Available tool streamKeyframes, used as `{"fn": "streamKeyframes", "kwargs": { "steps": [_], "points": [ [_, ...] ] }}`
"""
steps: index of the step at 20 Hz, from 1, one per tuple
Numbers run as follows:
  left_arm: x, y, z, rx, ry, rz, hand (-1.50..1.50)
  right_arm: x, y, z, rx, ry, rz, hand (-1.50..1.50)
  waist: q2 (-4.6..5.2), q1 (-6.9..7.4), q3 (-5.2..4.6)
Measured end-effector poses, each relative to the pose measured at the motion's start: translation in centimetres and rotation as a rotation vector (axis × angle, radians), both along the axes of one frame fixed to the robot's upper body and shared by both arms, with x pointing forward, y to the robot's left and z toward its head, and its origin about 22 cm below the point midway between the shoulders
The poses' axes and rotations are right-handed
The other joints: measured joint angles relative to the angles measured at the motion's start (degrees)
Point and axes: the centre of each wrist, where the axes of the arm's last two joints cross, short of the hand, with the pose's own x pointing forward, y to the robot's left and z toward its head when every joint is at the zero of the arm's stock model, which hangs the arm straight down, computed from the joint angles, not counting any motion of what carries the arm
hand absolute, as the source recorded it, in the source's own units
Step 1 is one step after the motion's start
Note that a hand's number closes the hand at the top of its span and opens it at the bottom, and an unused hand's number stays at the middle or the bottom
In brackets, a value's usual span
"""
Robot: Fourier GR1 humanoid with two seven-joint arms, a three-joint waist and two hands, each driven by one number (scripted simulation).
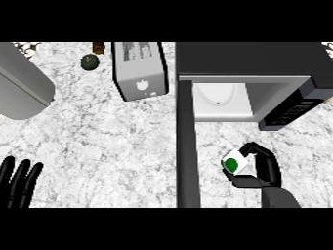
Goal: Pick up the milk, place it into the microwave and close the microwave
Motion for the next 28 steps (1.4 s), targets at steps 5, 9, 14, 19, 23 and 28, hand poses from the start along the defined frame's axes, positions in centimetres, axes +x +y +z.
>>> {"fn": "streamKeyframes", "kwargs": {
  "steps": [5, 9, 14, 19, 23, 28],
  "points": [
    [-0.1, 0.2, -0.2, -0.01, 0.009, 0.019, -1.5, -4.5, -1.4, -0.6, -0.011, 0.005, 0.01, 1.5, -0.2, -0.68, -0.08],
    [-0.5, 0.7, -0.1, -0.013, 0.018, 0.018, -1.5, -5.9, -1.2, 1.2, -0.007, -0.053, 0.012, 1.5, -0.18, -0.59, -0.09],
    [-0.3, 1.8, -0.5, -0.015, 0.018, 0.024, -1.5, -4.8, 0.9, 4.4, -0.03, -0.113, 0.001, 1.5, -0.04, -0.23, -0.07],
    [-0.4, 2.5, -0.6, -0.013, 0.022, 0.019, -1.5, -1.9, 3.3, 7.4, -0.099, -0.125, -0.008, 1.5, 0.05, 0.14, -0.03],
    [-0.3, 2.8, -0.7, -0.01, 0.027, 0.024, -1.5, 1.2, 4.9, 9.9, -0.171, -0.099, -0.054, 1.5, 0.1, 0.35, -0.01],
    [-0.5, 3.1, -1.0, -0.008, 0.032, 0.016, -1.5, 5.8, 4.7, 11.4, -0.261, -0.045, -0.129, 1.5, 0.22, 0.84, 0.01]
  ]
}}
